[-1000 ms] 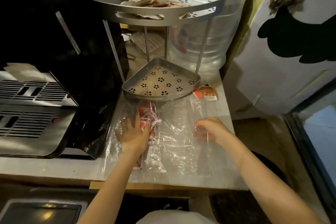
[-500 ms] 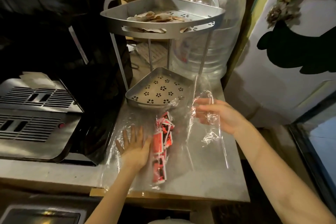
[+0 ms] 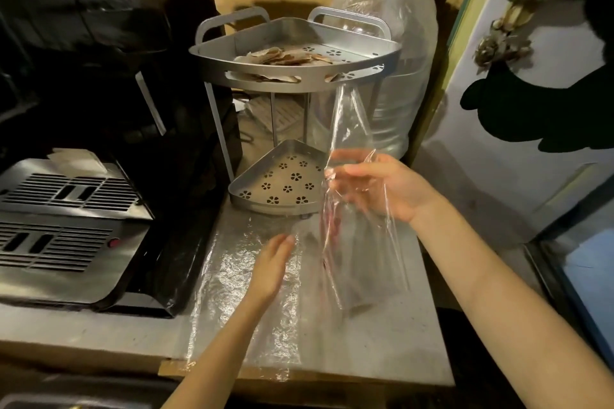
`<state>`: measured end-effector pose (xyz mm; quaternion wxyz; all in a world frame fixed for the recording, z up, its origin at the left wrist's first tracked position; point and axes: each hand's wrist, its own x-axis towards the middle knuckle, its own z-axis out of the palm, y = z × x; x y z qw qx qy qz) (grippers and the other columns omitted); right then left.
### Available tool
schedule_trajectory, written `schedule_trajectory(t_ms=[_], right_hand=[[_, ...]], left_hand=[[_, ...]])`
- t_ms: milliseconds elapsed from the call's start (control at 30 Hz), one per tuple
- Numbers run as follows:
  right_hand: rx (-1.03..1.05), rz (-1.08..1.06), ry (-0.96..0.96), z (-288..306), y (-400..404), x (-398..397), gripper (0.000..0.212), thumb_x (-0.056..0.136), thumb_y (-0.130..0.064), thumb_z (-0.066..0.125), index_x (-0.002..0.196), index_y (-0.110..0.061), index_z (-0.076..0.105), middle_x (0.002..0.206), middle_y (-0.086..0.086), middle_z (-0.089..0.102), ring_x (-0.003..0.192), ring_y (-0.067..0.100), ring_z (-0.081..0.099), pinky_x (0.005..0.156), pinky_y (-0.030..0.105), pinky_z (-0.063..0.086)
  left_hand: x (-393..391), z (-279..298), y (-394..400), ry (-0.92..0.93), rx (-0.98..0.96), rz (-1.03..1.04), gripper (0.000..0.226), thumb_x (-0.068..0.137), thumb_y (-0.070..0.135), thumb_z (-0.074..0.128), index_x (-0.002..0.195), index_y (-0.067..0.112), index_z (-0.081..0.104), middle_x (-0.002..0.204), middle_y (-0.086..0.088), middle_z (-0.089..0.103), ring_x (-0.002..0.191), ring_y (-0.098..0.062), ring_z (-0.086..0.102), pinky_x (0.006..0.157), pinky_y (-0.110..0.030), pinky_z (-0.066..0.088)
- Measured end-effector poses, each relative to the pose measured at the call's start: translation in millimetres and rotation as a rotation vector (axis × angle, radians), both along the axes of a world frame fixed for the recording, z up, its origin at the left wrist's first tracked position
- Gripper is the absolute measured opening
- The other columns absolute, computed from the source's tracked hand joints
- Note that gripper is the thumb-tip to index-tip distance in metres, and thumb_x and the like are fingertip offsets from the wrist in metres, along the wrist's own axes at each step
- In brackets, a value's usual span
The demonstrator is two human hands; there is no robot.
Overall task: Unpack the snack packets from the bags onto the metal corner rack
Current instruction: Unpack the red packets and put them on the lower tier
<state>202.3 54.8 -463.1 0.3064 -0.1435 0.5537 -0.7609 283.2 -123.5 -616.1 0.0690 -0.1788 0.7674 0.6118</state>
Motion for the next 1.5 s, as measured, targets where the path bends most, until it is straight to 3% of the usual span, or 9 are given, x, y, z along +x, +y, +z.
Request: schedule_trajectory(t_ms=[100,233,433,600,733,933,1100,1267,1500], right_hand=[[-0.102,0.001,-0.018,6.8,0.9,0.6,0.024,0.073,-0.003,0.055,0.082,-0.015,0.074,0.070,0.003,0.073,0.058,0.012,0.069,0.049,0.022,0.055],[-0.069,-0.091,-0.082,-12.9,21.0,-1.5,0.024,0.070,-0.006,0.058,0.084,-0.017,0.073,0.072,0.003,0.074,0.060,0.013,0.069,0.053,0.024,0.056],[0.254,-0.179,-0.181,-81.1,63.9,5.4,0.023,0.074,-0.009,0.063,0.094,-0.017,0.070,0.084,0.003,0.072,0.071,0.012,0.069,0.057,0.024,0.055],[0.409,-0.177,-0.288,-130.2,71.3,19.8,0.020,0.082,0.000,0.060,0.095,-0.010,0.071,0.082,0.005,0.075,0.073,0.013,0.070,0.065,0.023,0.054],[0.547,-0.268,-0.239,-149.6,63.6,26.9,0.023,0.080,0.004,0.063,0.102,0.001,0.067,0.076,0.007,0.075,0.067,0.015,0.070,0.061,0.026,0.056],[0.815,-0.459,0.131,-164.8,55.0,40.4,0.063,0.075,-0.003,0.072,0.130,-0.013,0.043,0.104,0.006,0.061,0.069,0.012,0.063,0.053,0.016,0.052],[1.239,-0.406,0.537,-165.1,51.9,37.5,0.092,0.071,-0.019,0.077,0.143,-0.015,0.020,0.142,0.007,0.034,0.130,0.024,0.032,0.106,0.032,0.031],[1.379,-0.164,0.759,-155.7,43.5,24.7,0.085,0.077,-0.013,0.066,0.146,-0.020,0.017,0.156,0.000,0.009,0.143,0.021,0.004,0.115,0.034,0.013],[1.442,-0.063,0.852,-154.2,17.9,-7.9,0.068,0.089,-0.018,0.051,0.147,-0.017,0.014,0.157,0.003,0.015,0.146,0.021,0.005,0.117,0.037,0.006]], left_hand=[[-3.9,15.2,8.3,-0.117,0.669,-0.005,0.054,0.088,0.052,0.042,0.119,0.010,0.057,0.106,-0.012,0.068,0.096,-0.025,0.064,0.093,-0.043,0.047],[-2.5,20.8,-5.7,-0.105,0.813,0.039,0.037,0.078,0.041,0.053,0.097,0.011,0.065,0.073,-0.004,0.069,0.058,-0.015,0.062,0.055,-0.023,0.050],[0.7,9.4,-38.9,-0.171,0.612,0.156,0.029,0.088,0.028,0.055,0.110,0.009,0.056,0.071,-0.005,0.071,0.051,-0.013,0.065,0.046,-0.021,0.051],[5.9,0.1,-38.5,-0.118,0.199,0.186,0.033,0.087,0.024,0.058,0.115,0.008,0.053,0.085,-0.007,0.068,0.054,-0.012,0.068,0.047,-0.022,0.052],[6.8,-6.1,-25.3,-0.075,-0.123,0.186,0.027,0.090,0.023,0.055,0.114,0.011,0.052,0.089,-0.003,0.063,0.070,-0.018,0.064,0.066,-0.029,0.052],[5.3,-30.3,-23.1,-0.002,-0.376,0.187,0.039,0.088,0.031,0.052,0.125,0.022,0.042,0.117,-0.008,0.059,0.101,-0.027,0.062,0.085,-0.046,0.053],[3.8,-28.6,-12.3,0.113,-0.766,0.184,0.045,0.085,0.009,0.052,0.129,0.011,0.040,0.134,-0.015,0.041,0.124,-0.032,0.040,0.103,-0.050,0.037],[-6.8,-26.5,9.3,0.400,-0.927,0.012,0.037,0.087,0.014,0.051,0.124,0.008,0.051,0.136,-0.014,0.047,0.128,-0.031,0.041,0.108,-0.046,0.032],[-33.9,-29.1,60.1,0.324,-1.019,-0.503,0.068,0.079,0.055,-0.018,0.140,0.025,-0.017,0.151,0.003,-0.018,0.139,-0.014,-0.021,0.109,-0.036,-0.020]])
